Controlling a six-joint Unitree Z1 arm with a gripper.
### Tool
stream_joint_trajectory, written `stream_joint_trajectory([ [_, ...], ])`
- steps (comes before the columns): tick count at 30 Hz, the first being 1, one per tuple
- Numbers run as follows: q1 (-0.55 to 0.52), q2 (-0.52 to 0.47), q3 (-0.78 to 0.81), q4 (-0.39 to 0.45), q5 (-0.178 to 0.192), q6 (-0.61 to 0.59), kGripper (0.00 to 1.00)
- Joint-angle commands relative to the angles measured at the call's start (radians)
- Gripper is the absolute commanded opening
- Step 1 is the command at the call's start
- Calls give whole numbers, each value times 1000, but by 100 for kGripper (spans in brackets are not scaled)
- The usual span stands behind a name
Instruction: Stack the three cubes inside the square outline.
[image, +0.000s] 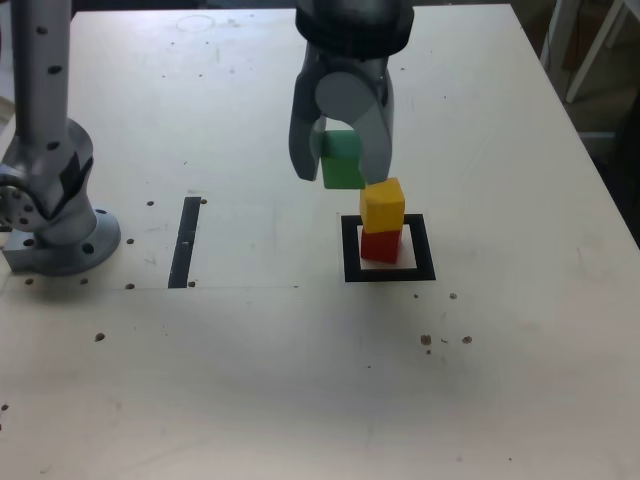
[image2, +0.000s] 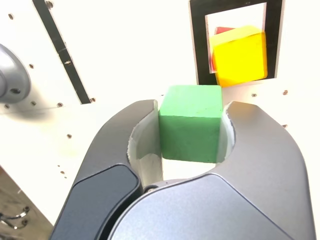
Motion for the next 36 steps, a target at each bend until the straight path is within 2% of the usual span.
stream_joint_trajectory([
  [1,11,36,-35,9,4,19,29],
  [9,36,111,-100,10,8,52,29],
  [22,59,123,-100,4,9,54,31],
  [24,63,123,-96,0,6,53,40],
  [30,91,125,-51,-26,-30,53,91],
  [32,97,125,-41,-30,-35,54,96],
  [36,100,120,-33,-35,-34,54,99],
])
